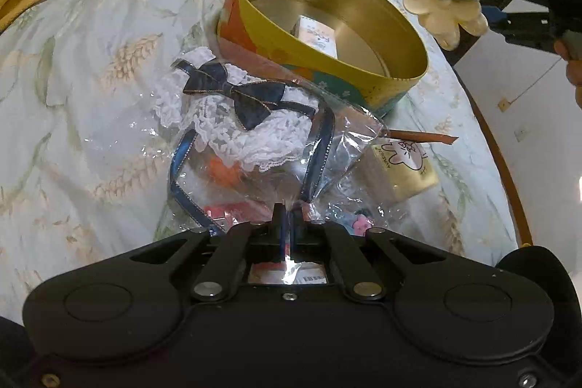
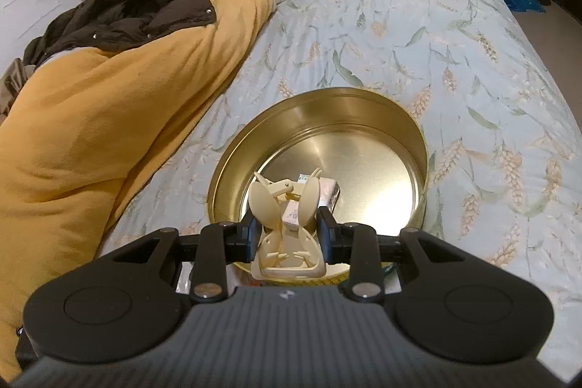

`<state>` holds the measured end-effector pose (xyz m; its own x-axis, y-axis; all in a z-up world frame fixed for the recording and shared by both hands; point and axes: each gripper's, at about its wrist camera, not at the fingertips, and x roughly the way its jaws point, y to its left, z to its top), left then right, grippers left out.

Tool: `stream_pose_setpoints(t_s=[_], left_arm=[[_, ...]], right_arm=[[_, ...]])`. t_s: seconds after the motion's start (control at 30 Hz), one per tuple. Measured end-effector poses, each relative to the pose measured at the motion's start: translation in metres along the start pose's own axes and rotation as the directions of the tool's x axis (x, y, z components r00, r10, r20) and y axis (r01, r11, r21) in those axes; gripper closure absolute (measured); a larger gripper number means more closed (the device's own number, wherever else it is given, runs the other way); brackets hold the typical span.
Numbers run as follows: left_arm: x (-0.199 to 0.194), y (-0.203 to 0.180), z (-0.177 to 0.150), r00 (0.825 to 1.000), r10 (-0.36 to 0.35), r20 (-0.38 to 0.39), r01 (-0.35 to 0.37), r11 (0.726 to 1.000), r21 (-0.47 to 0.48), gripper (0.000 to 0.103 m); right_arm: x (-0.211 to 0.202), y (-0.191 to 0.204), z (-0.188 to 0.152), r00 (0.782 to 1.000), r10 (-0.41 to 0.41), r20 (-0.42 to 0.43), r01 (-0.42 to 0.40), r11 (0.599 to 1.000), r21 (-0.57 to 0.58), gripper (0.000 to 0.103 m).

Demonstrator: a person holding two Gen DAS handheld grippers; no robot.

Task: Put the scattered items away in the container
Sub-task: 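Drop the hair clip into the tin with the right gripper while the left gripper pinches the bagged bow headband, then hold the bagged bow headband in the left gripper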

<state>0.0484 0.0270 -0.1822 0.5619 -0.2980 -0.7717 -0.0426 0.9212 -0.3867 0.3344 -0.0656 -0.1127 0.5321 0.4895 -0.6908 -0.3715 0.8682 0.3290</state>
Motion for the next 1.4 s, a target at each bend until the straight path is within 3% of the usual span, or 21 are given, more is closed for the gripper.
stream_pose_setpoints(t_s=[0.23,0.3,0.37,1.07,1.4], left_arm=[[0.004,0.001,-0.001,1.000,0.001,-0.013,-0.001,1.000,-0.005,0.102],[0.004,0.001,-0.001,1.000,0.000,-0.015,0.000,1.000,-0.006,0.102],[0.004,0.002,-0.001,1.000,-0.001,-0.016,0.001,1.000,-0.010,0.102],[0.008,0.001,0.000,0.999,0.008,-0.032,-0.008,1.000,-0.005,0.102],[0.009,0.000,-0.001,0.999,0.014,-0.036,-0.014,1.000,0.001,0.102]], right_arm=[[0.008,0.006,0.014,1.000,-0.027,0.006,0.027,0.999,-0.022,0.064],[0.008,0.006,0.017,0.999,-0.035,0.012,0.035,0.999,-0.015,0.034],[0.002,0.005,0.018,0.998,-0.039,0.039,0.039,0.999,-0.003,0.021],[-0.030,0.005,-0.050,0.998,-0.067,-0.009,0.065,0.989,-0.130,0.007],[-0.039,0.008,-0.077,0.997,-0.071,-0.006,0.069,0.985,-0.156,0.006]])
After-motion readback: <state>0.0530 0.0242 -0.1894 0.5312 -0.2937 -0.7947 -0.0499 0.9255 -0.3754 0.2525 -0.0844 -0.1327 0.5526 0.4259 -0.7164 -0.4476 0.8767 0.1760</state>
